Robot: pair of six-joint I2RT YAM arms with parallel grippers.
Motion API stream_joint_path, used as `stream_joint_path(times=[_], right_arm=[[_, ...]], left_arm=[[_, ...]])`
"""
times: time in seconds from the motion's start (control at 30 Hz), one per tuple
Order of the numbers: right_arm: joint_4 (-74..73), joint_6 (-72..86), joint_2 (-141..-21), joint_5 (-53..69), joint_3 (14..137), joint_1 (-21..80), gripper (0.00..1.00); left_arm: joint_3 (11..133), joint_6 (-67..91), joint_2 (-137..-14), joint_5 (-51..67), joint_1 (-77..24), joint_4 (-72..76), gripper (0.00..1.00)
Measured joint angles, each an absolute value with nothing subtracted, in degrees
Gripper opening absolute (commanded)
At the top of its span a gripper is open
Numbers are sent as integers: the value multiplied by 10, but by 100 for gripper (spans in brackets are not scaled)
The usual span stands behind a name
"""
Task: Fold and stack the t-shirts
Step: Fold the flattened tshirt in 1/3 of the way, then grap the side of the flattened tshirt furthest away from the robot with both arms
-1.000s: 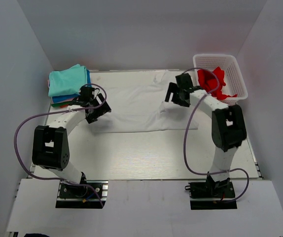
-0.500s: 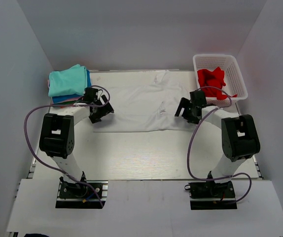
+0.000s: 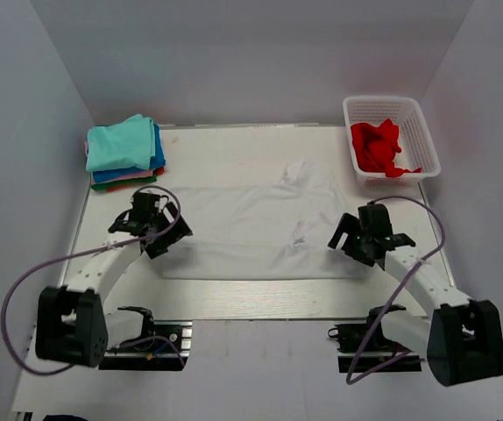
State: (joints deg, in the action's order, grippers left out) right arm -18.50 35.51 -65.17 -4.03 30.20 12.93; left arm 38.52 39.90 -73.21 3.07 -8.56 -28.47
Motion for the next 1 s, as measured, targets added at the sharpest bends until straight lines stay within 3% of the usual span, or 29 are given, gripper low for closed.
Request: stream_joint_path(times=[0.13,0.27,0.57,0.8,1.0], right_arm=[[-246,318,-582,-37,326,130,90],[-229,278,-585,-28,386,132,90],[-151,208,-800,-41,572,132,90],[-165,168,-1032,-52,810,133,90],[-199,138,-1194,-63,999,134,90]], left_arm=[[402,408,-604,-7,-86,-324,100],[453,416,-590,-47,-81,-317,100],[627,420,-869,-151,-78,-321,100],[722,400,-1026,-180,-77,-333,100],[833,383,-1136,-182,-77,-337,93]])
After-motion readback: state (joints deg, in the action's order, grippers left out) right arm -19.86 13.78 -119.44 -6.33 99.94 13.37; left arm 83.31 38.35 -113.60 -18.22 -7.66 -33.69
